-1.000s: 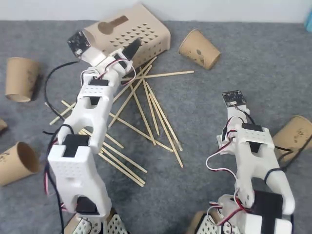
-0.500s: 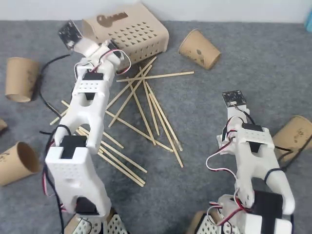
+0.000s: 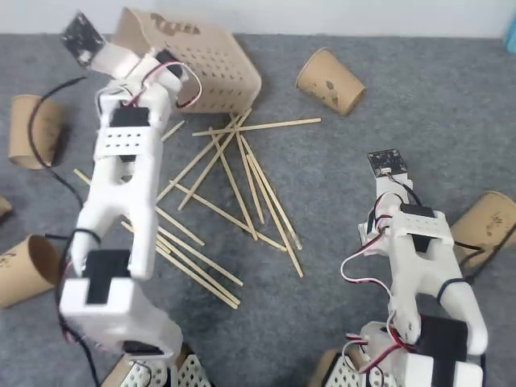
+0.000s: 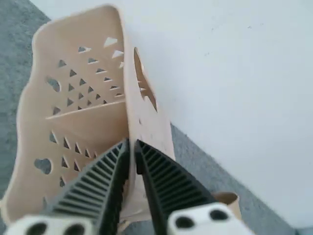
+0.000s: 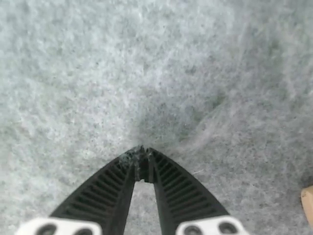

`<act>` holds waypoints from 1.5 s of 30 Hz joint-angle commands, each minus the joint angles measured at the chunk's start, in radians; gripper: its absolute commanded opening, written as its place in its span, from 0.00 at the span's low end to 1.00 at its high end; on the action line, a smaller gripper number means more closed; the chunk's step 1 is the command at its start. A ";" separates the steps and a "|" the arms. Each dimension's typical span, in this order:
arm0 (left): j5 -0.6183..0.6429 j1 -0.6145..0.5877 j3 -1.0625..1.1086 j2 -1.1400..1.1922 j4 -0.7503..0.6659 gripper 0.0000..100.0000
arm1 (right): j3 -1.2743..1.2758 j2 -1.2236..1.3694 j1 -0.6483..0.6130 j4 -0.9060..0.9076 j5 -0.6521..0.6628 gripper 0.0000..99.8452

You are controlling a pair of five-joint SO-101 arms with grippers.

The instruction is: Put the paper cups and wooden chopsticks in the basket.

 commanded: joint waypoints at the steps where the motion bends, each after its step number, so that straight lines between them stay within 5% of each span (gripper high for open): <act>1: 0.041 0.006 -0.042 -0.181 0.123 0.01 | -0.002 -0.045 -0.008 -0.007 0.014 0.01; 12: 0.100 0.008 -0.045 -0.301 0.345 0.01 | -0.002 -0.045 -0.008 -0.007 0.014 0.01; 25: 0.235 0.003 -0.064 -0.465 0.342 0.01 | -0.002 -0.045 -0.008 -0.007 0.015 0.01; 36: 0.285 -0.109 -0.242 -0.213 0.275 0.01 | -0.002 -0.045 -0.008 -0.007 0.015 0.01; 45: 0.328 -0.110 -0.690 0.120 0.574 0.01 | -0.002 -0.045 -0.008 -0.007 0.015 0.01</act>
